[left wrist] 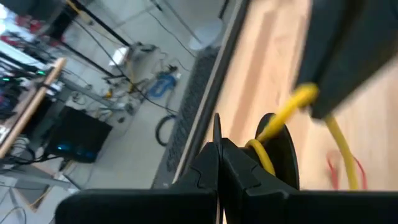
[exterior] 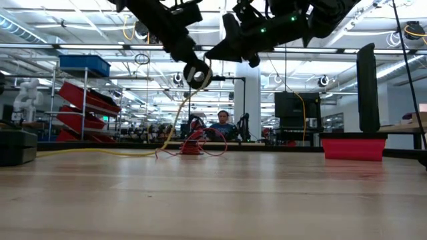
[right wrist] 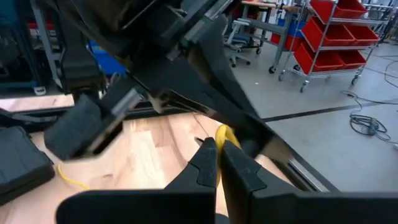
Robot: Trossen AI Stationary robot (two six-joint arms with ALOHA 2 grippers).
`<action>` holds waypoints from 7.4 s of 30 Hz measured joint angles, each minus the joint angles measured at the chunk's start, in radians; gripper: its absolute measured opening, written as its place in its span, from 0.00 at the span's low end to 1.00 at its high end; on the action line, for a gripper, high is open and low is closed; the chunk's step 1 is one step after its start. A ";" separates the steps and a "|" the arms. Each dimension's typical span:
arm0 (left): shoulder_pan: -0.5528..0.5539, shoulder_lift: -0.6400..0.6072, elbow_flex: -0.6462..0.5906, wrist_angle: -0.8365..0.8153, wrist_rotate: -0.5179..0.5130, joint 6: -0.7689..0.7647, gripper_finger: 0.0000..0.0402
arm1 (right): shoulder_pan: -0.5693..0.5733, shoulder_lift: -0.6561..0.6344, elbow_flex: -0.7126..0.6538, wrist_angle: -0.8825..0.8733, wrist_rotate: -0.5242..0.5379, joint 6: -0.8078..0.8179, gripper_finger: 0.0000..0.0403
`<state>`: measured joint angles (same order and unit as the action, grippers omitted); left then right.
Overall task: Coil cords
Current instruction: Coil the yellow wire onto the black spool
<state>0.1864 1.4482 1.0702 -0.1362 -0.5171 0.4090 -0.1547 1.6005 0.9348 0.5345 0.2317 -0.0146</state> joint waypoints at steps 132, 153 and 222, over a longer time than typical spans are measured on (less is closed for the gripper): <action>0.113 0.054 -0.064 0.214 0.166 -0.126 0.00 | -0.040 -0.028 -0.070 0.069 -0.048 -0.010 0.00; 0.132 0.096 -0.064 0.601 0.229 -0.400 0.00 | -0.011 0.162 -0.068 0.378 0.227 -0.235 0.00; 0.171 -0.032 -0.063 0.082 0.310 0.023 0.00 | -0.114 -0.082 0.008 -0.168 -0.127 -0.049 0.00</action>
<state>0.3574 1.4160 1.0073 -0.0539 -0.2068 0.4315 -0.2683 1.5188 0.9424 0.3662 0.1044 -0.0635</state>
